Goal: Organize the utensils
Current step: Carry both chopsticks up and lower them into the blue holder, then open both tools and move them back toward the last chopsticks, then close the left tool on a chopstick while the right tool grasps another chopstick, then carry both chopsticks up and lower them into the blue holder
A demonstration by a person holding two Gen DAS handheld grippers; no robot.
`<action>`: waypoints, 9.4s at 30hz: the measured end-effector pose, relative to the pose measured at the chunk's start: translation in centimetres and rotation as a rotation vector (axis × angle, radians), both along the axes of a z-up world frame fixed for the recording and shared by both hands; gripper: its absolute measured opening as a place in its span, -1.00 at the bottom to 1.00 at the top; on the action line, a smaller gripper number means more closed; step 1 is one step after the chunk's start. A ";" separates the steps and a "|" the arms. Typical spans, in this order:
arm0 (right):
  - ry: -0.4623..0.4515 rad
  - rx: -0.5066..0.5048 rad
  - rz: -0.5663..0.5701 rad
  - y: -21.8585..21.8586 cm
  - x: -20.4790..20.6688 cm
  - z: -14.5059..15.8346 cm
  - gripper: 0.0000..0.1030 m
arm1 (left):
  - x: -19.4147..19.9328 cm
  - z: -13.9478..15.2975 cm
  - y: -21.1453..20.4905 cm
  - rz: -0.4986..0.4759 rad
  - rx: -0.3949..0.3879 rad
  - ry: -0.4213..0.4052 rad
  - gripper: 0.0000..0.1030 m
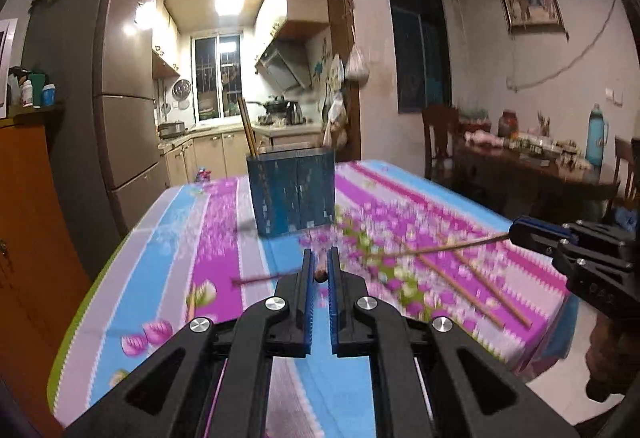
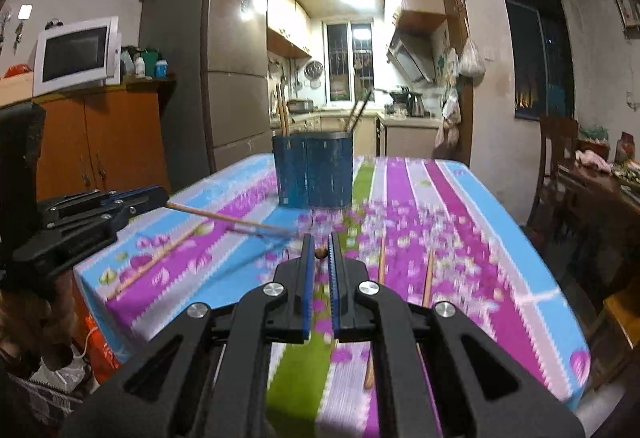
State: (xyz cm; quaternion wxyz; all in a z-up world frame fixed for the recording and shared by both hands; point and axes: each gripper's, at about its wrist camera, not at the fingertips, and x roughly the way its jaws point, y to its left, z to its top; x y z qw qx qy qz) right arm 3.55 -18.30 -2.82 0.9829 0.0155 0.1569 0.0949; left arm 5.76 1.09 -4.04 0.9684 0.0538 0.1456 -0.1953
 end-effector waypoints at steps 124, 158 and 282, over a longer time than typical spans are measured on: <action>0.152 -0.042 -0.239 -10.1 -1.5 0.2 -0.52 | -1.6 -2.5 13.2 0.286 0.185 0.045 -0.32; 0.239 -0.158 -0.261 -1.7 -2.2 -10.7 -0.62 | -4.2 -12.3 9.3 0.242 0.172 0.125 -0.50; -0.293 0.144 0.029 -0.7 26.6 19.3 -0.90 | 26.7 18.2 -3.3 0.006 -0.037 -0.025 -0.85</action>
